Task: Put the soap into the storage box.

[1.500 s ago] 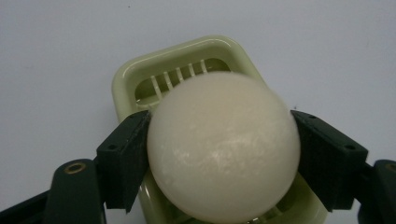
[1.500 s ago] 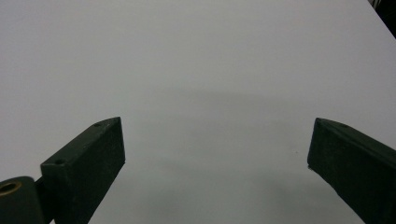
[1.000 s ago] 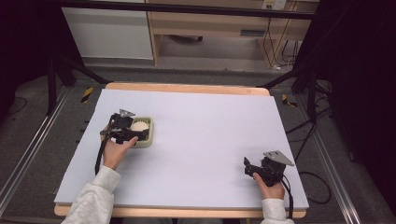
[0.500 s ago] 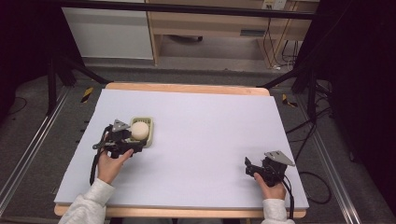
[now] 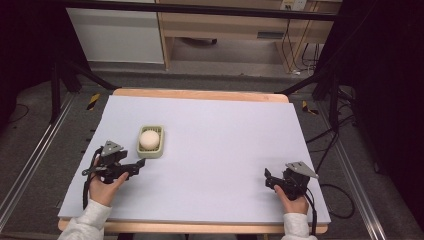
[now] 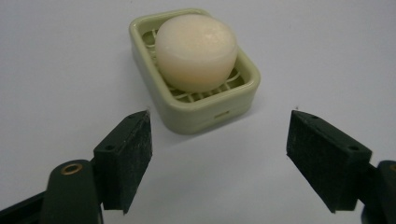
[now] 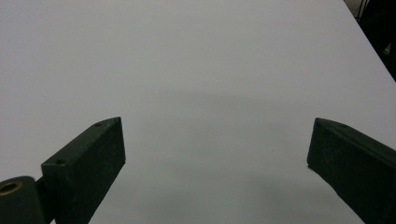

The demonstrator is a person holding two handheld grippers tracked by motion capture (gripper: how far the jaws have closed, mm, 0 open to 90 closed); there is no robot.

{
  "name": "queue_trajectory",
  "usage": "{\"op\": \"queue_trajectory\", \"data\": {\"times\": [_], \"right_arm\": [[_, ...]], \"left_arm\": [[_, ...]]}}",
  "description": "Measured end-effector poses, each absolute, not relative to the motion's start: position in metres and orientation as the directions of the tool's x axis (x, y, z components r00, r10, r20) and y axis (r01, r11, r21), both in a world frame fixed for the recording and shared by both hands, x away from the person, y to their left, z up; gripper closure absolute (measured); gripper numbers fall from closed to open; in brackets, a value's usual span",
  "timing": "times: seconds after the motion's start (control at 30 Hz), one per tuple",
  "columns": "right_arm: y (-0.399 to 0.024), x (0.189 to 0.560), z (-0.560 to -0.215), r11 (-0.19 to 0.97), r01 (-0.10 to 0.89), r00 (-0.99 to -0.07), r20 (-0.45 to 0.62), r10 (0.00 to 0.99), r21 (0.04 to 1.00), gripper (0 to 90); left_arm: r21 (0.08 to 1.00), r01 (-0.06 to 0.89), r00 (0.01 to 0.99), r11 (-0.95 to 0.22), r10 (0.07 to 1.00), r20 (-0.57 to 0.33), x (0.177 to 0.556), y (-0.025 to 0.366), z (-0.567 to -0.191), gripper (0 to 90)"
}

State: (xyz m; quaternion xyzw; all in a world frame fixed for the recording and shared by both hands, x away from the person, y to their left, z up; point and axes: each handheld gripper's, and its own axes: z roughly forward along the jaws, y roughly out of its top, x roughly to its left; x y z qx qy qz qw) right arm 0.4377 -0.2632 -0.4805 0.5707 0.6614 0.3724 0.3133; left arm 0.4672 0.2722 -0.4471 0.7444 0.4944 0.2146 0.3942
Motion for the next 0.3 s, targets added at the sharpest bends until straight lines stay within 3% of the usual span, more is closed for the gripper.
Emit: {"op": "queue_trajectory", "data": {"times": [0.3], "right_arm": [[-0.266, 0.437, -0.479, 0.058, 0.525, -0.139, 0.019, 0.99, 0.849, 4.7]], "left_arm": [[0.766, 0.609, 0.374, -0.206, 0.926, -0.048, 0.463, 0.292, -0.466, 19.0]]}}
